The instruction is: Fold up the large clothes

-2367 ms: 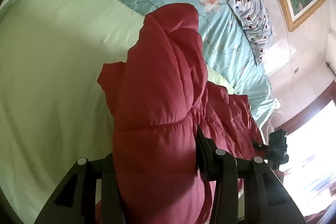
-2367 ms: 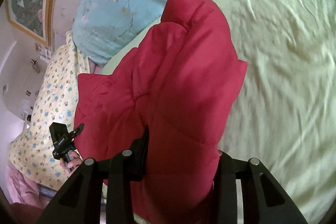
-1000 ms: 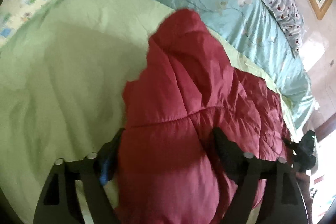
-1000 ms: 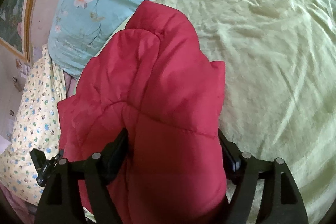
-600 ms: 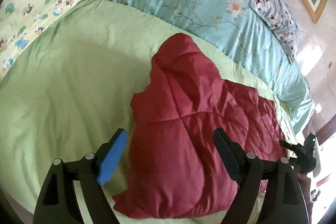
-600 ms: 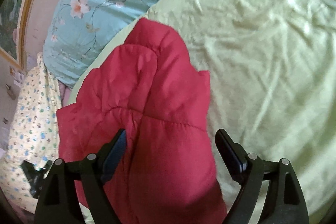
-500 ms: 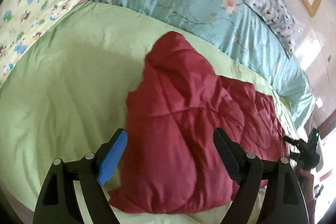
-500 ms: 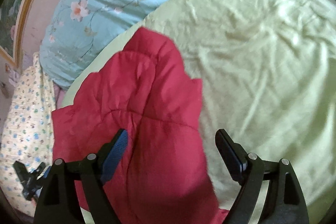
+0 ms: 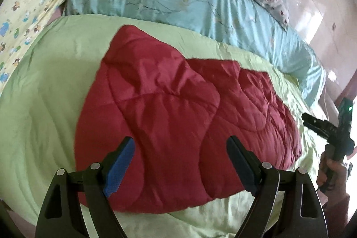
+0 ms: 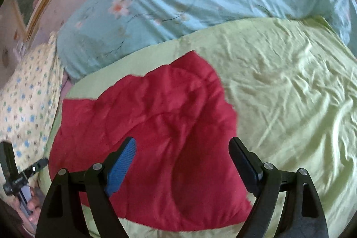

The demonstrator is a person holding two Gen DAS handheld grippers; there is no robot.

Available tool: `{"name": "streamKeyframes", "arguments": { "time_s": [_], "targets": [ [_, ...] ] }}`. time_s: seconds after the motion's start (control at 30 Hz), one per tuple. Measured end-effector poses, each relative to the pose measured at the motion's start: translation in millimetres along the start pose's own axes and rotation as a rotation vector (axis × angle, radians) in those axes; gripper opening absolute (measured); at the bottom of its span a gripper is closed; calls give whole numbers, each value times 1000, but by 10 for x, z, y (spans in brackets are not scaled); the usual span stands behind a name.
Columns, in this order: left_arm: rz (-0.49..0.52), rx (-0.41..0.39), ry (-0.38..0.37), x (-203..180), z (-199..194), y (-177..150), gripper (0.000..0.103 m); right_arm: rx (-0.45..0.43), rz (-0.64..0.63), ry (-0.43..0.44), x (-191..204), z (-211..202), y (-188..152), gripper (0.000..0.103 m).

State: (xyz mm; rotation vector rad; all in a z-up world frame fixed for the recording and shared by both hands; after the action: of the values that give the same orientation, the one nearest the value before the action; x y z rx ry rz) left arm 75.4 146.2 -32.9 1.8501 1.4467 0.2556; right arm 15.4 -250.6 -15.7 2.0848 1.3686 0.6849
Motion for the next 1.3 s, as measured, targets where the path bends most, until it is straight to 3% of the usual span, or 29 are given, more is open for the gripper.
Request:
{"name": "streamKeyframes", "arguments": {
  "time_s": [0.5,0.67,0.77,0.97,1.3],
  "targets": [
    [95,36,73,-438,132,-218,87,74,-285,-11,893,173,-495,87],
    [127,47,99,-479,264,-174,87,97,-301,10,978,309,-543,87],
    [162,66,158,-479,439,-152,88,130,-313,-7,1007,505,-556,88],
    [150,80,185,-407,731,-59,97,137,-273,-22,913,775,-435,95],
    [79,80,242,-224,1185,269,100,187,-231,-75,785,1197,-57,97]
  ]
}}
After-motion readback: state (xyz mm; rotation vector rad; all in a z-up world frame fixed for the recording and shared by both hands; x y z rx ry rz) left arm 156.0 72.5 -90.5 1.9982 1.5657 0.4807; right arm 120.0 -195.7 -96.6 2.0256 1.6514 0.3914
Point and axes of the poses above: each gripper's, at about its wrist camera, not at the fingertips, and z roughly the way its jaws point, x to its left, y to its top, the point moved 2 cm from there along z, roughly the way its jaws point, and after that the axes turned 1 degree about -x, right-handed, at the moved point
